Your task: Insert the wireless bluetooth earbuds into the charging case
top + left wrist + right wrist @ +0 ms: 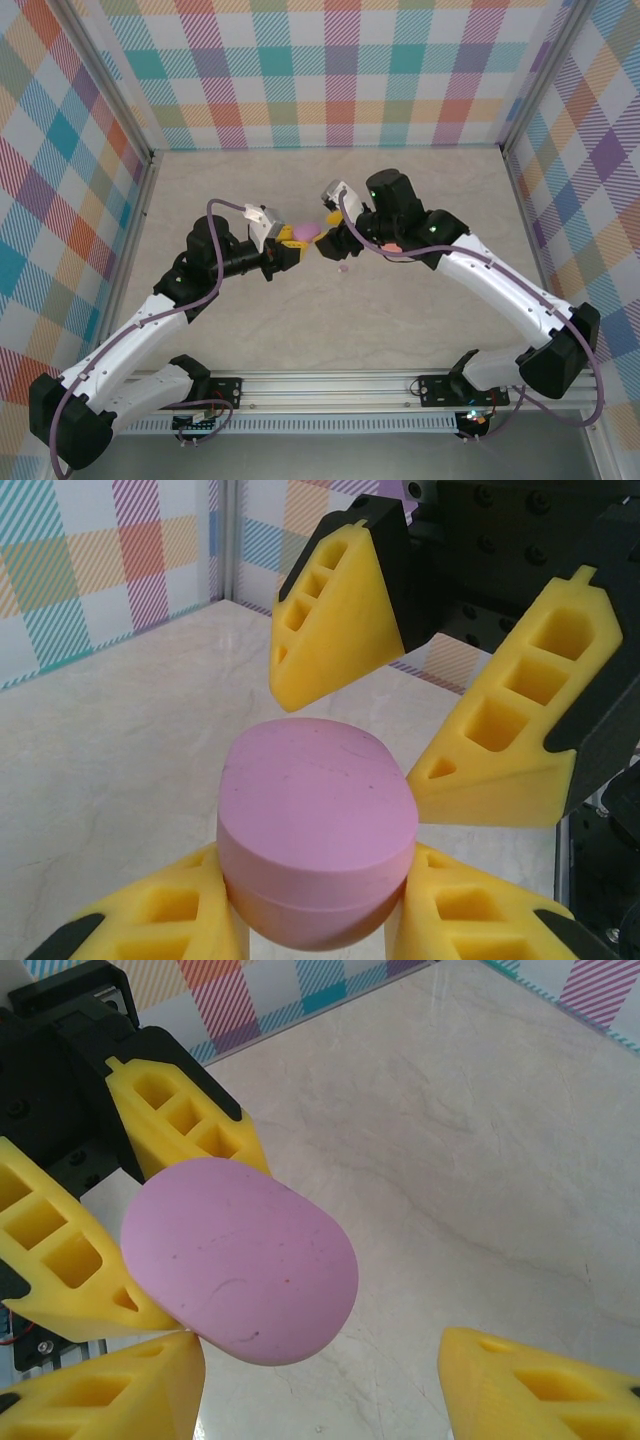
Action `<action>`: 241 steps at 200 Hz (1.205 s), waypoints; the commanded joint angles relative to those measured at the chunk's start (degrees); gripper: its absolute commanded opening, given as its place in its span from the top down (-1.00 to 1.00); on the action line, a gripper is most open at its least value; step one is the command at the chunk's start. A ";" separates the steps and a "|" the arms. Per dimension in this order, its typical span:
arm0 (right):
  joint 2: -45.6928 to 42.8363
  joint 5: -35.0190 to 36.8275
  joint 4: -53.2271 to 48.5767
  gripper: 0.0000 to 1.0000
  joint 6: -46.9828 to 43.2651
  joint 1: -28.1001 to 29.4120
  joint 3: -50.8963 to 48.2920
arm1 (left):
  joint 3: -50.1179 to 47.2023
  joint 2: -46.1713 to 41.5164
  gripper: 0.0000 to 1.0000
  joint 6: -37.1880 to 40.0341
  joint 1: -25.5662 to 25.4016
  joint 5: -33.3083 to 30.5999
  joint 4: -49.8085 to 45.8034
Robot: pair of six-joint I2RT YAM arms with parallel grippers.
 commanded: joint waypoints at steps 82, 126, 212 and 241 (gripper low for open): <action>2.56 1.64 -0.11 -0.24 -0.02 -2.69 6.61 | -0.70 -1.46 0.74 0.41 -0.64 5.21 -0.35; 5.28 0.95 -2.68 -0.23 1.38 -2.80 8.62 | -0.44 -1.49 0.74 0.07 -0.64 4.90 -0.17; -1.73 5.31 -7.72 -0.37 26.50 -5.77 8.58 | -0.70 -1.56 0.74 -0.20 -0.61 1.26 -0.78; -4.80 7.67 -10.41 -0.34 33.23 -6.20 6.92 | -1.03 -1.76 0.74 -0.20 -0.62 0.68 -0.54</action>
